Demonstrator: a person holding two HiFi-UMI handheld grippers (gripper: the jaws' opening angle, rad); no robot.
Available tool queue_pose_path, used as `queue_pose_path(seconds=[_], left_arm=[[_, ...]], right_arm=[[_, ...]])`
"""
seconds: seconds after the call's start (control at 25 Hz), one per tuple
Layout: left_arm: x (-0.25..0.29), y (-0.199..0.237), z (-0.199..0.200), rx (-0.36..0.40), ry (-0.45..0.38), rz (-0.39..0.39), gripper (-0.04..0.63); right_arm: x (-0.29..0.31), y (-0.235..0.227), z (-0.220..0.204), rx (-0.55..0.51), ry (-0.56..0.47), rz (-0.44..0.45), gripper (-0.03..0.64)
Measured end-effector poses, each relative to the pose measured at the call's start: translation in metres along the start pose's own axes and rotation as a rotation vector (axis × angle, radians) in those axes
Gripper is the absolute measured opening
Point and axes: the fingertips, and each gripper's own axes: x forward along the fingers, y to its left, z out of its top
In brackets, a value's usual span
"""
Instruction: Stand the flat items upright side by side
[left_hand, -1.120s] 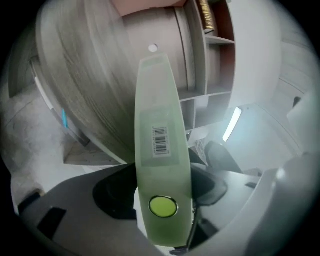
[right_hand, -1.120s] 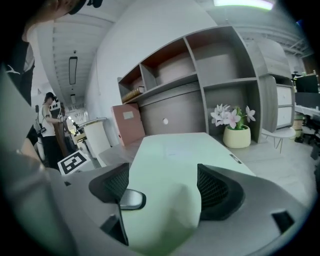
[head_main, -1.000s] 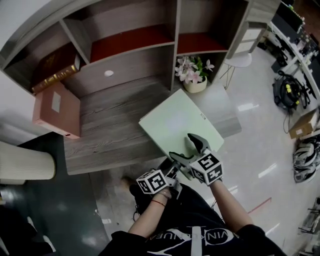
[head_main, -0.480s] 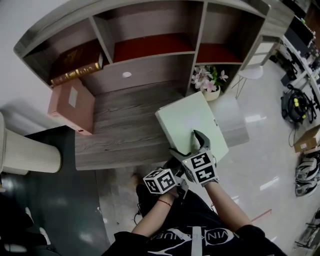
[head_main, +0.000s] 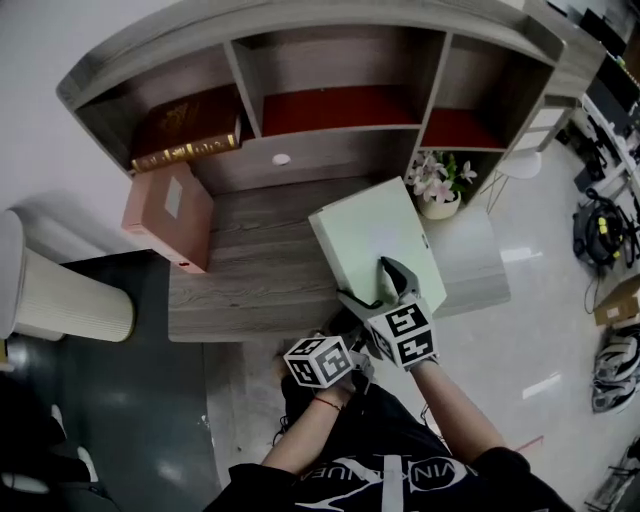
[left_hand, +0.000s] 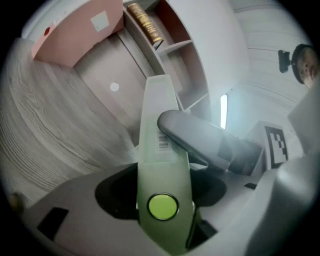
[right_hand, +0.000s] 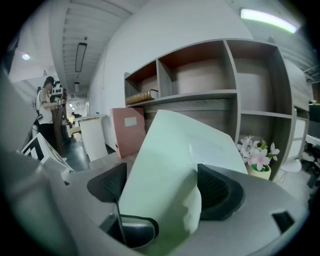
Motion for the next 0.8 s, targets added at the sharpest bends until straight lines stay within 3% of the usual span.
queue_pose_path(seconds=[0.32,0.8], left_arm=[[-0.041,0.03,0.074,0.153,-0.129,0.12,0.273],[-0.128,0.082,0.165,0.37,-0.283,0.368,0.275]], right_arm=[[0.044,0.054,0.054,-0.025,-0.143,0.152,0.434],[0.109,0.157,0.112,-0.079,-0.215,0.404,0.439]])
